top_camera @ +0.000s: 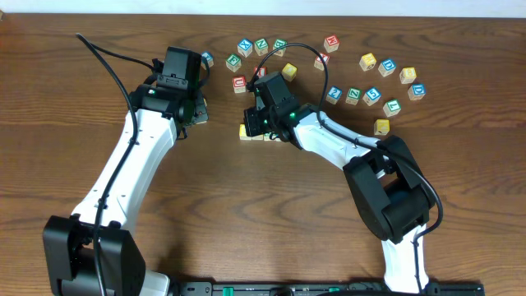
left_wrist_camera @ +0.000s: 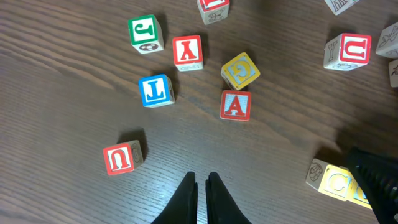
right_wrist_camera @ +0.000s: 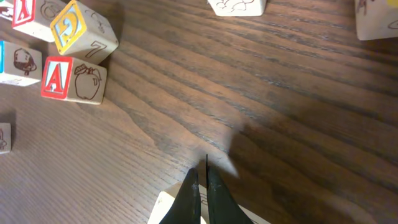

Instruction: Spell out CORL

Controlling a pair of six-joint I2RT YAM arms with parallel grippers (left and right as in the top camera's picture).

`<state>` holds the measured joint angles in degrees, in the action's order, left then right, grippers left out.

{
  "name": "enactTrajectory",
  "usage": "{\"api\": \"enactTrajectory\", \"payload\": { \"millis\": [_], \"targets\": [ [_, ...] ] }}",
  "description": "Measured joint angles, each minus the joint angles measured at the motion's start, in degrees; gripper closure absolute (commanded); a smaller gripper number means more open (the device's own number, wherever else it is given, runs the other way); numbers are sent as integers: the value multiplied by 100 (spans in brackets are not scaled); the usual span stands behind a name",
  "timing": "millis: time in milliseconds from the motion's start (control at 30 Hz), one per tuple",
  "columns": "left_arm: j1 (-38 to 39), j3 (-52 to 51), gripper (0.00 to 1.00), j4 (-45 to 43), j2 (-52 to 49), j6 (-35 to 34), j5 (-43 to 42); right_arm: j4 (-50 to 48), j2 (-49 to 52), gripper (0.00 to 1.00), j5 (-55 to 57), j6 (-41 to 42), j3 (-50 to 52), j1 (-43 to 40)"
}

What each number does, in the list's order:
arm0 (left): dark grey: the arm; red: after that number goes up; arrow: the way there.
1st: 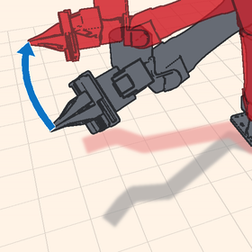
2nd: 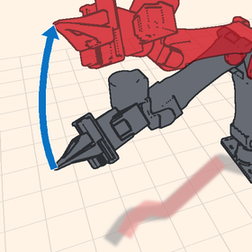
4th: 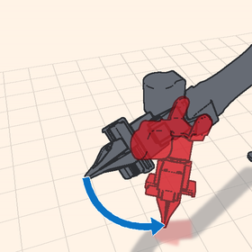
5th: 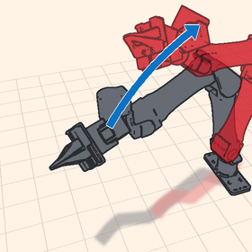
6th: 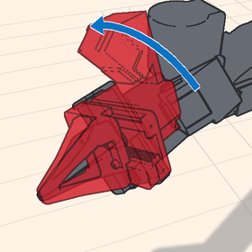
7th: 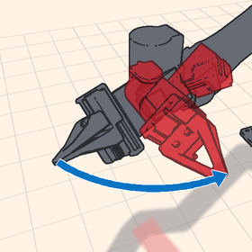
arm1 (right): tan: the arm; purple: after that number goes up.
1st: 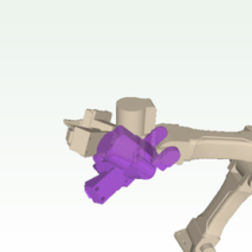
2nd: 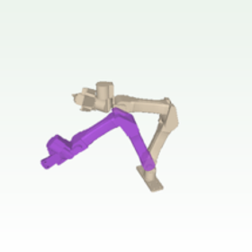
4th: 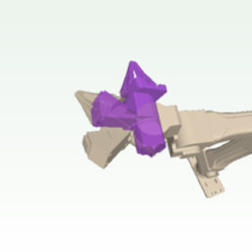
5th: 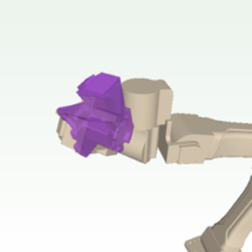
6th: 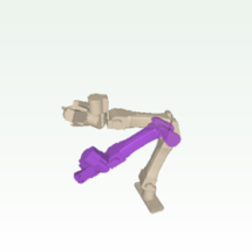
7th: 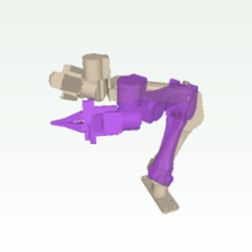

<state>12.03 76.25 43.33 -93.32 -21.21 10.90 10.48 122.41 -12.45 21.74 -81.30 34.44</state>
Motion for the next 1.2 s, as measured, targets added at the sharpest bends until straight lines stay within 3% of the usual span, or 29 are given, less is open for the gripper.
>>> {"api": "enactTrajectory", "payload": {
  "millis": [900, 1200],
  "targets": [
    [0, 0, 92, 66, 0, -22, 0, 118, 0, 97, -114, -142, -103, -52],
    [2, 0, 93, -210, -402, -151, -474, 1152, -848, 97, -142, -120, -284, -1005]
  ]
}}
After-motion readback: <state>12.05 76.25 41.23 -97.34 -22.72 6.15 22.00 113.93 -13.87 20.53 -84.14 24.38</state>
